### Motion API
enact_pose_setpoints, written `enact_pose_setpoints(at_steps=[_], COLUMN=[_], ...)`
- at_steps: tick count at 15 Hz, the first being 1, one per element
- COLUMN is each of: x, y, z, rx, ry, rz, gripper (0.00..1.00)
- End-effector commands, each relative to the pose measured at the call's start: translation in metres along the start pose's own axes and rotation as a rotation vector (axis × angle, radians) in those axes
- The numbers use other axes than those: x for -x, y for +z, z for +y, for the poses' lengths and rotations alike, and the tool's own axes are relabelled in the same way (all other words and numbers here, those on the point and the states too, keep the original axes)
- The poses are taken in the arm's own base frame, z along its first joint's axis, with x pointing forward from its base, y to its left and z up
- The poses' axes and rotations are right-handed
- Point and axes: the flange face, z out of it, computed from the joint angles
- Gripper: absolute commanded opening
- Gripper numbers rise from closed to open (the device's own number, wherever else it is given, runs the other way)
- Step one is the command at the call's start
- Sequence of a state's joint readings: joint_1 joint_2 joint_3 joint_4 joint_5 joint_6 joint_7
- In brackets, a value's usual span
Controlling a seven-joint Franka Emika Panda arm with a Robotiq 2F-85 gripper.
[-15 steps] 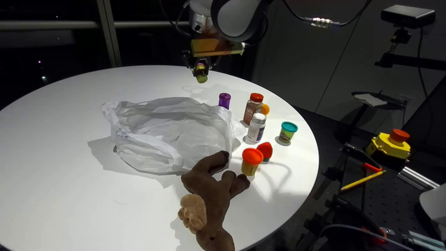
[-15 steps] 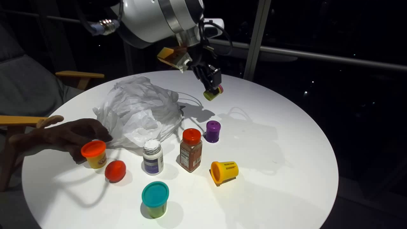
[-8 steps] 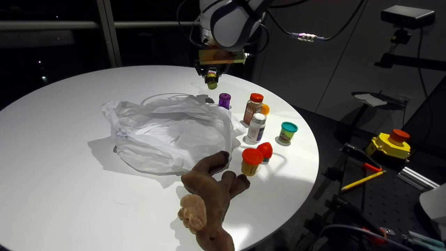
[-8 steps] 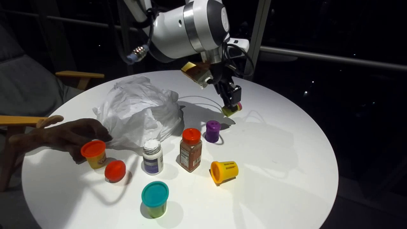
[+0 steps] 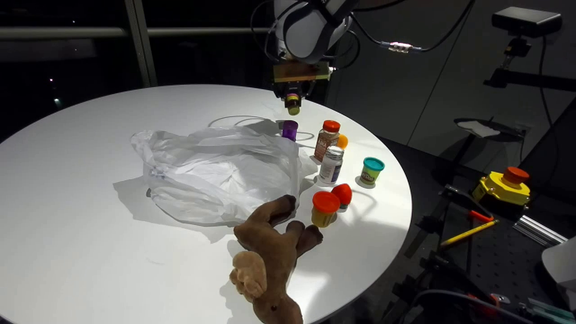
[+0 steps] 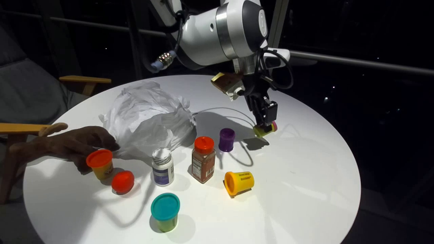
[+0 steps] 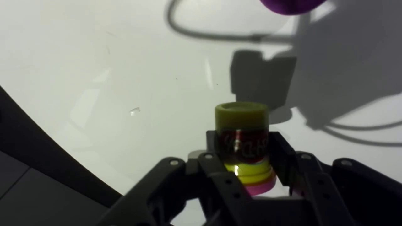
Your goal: Pick the object in the plastic bag and put them on the table
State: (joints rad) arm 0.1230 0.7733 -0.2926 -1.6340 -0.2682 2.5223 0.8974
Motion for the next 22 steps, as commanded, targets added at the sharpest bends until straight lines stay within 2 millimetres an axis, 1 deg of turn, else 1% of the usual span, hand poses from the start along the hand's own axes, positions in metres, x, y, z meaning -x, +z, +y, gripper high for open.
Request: enact_pose_setpoints(at_steps=[1, 5, 6, 7, 8, 9, 10, 12, 13, 14, 15, 18, 20, 22], x=[0.004, 0.012, 0.013, 0.014, 0.013, 0.012, 0.011, 0.012, 0.016, 0.02, 0.027, 0.052, 0.078, 0.109], y=[0.013, 0.026, 0.026, 0.023, 0.02, 0.012, 0.004, -0.023, -0.04, -0.056, -0.072, -0.116, -0.144, -0.17], z=[0.007, 0.011, 0.013, 0.014, 0.015, 0.017, 0.019, 0.025, 0.03, 0.035, 0.038, 0.043, 0.045, 0.049], rx=[0.021, 0.043, 0.054, 0.05, 0.045, 0.034, 0.022, -0.018, -0.04, -0.064, -0.091, -0.188, -0.241, -0.29], ry=[-0.002, 0.003, 0.006, 0.014, 0.02, 0.034, 0.046, 0.056, 0.059, 0.062, 0.06, -0.032, -0.132, -0.221], rz=[-0.093, -0.175, -0.189, -0.205, -0.209, -0.202, -0.191, -0.16, -0.141, -0.126, -0.12, -0.061, -0.024, 0.0], gripper=[0.12, 0.12, 0.29, 0.62, 0.62, 0.64, 0.7, 0.88, 0.95, 1.0, 1.0, 1.0, 1.0, 1.0])
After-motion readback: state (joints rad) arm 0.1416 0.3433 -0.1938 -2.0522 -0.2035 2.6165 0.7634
